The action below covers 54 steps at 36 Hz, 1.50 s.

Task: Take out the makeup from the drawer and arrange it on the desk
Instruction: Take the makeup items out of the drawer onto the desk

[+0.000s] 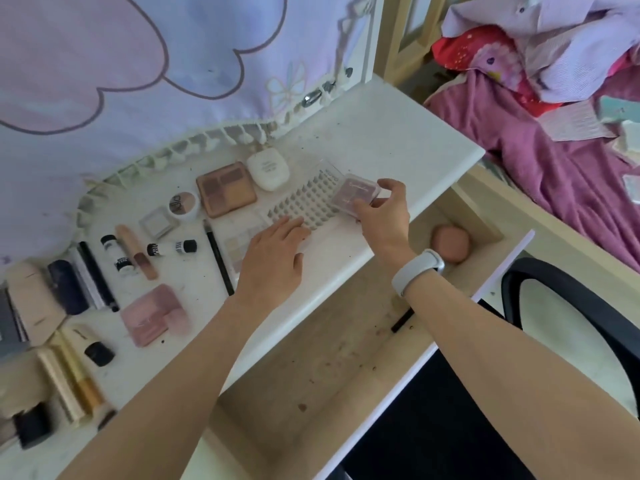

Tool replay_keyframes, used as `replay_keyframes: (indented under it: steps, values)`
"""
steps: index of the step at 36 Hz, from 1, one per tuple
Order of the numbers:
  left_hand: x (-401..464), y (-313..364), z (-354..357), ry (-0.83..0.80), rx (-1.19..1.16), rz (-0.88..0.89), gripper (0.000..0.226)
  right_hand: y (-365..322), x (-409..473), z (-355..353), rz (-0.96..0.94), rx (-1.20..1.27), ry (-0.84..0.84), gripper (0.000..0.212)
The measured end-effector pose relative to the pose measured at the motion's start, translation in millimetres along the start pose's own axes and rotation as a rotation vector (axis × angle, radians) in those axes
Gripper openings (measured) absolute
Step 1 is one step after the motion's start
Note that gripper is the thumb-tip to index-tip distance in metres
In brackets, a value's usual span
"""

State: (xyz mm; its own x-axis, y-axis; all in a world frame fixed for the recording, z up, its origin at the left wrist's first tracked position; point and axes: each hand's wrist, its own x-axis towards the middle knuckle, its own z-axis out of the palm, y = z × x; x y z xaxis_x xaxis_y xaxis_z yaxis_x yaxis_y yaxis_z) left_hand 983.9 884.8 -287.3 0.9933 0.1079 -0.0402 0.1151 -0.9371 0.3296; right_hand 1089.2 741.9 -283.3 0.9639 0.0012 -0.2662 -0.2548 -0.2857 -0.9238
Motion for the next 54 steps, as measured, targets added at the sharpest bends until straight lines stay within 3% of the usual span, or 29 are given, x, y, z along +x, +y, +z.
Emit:
replay_keyframes:
  steps: [8, 14, 19, 25, 30, 32, 35, 38, 43, 47, 54]
  values:
    - [-3, 1, 1, 0.026, 0.078, 0.003, 0.042, -2, 28, -3, 0.035, 0.116, 0.131, 0.031]
    - [-9, 8, 9, 0.09, 0.071, -0.025, 0.043, -5, 51, -1, -0.058, -0.048, 0.147, 0.03]
    - [-8, 13, 12, 0.088, 0.087, -0.049, 0.044, -3, 61, -6, -0.125, -0.377, 0.046, 0.032]
    - [-6, 29, 12, 0.086, 0.094, -0.13, 0.037, 2, 58, -28, -0.266, -0.548, 0.02, 0.034]
    - [-22, 70, 26, 0.245, -0.049, 0.065, 0.027, 32, 33, -83, -0.399, -0.521, 0.151, 0.026]
    - [-30, 90, 41, 0.187, -0.17, 0.165, 0.024, 53, 29, -106, -0.347, -0.599, 0.169, 0.024]
    - [-38, 115, 70, -0.018, -0.29, 0.219, 0.026, 82, 37, -132, -0.198, -0.869, 0.059, 0.032]
    - [-38, 124, 109, -0.225, -0.337, 0.125, 0.035, 102, 51, -146, -0.117, -1.164, -0.12, 0.042]
    - [-30, 112, 162, -0.486, -0.458, -0.103, 0.044, 121, 76, -140, -0.197, -1.45, -0.276, 0.059]
    - [-25, 110, 185, -0.52, -0.505, -0.092, 0.047, 130, 83, -125, -0.161, -1.516, -0.266, 0.059]
    - [-11, 123, 195, -0.534, -0.533, -0.224, 0.037, 132, 84, -114, -0.185, -1.449, -0.264, 0.038]
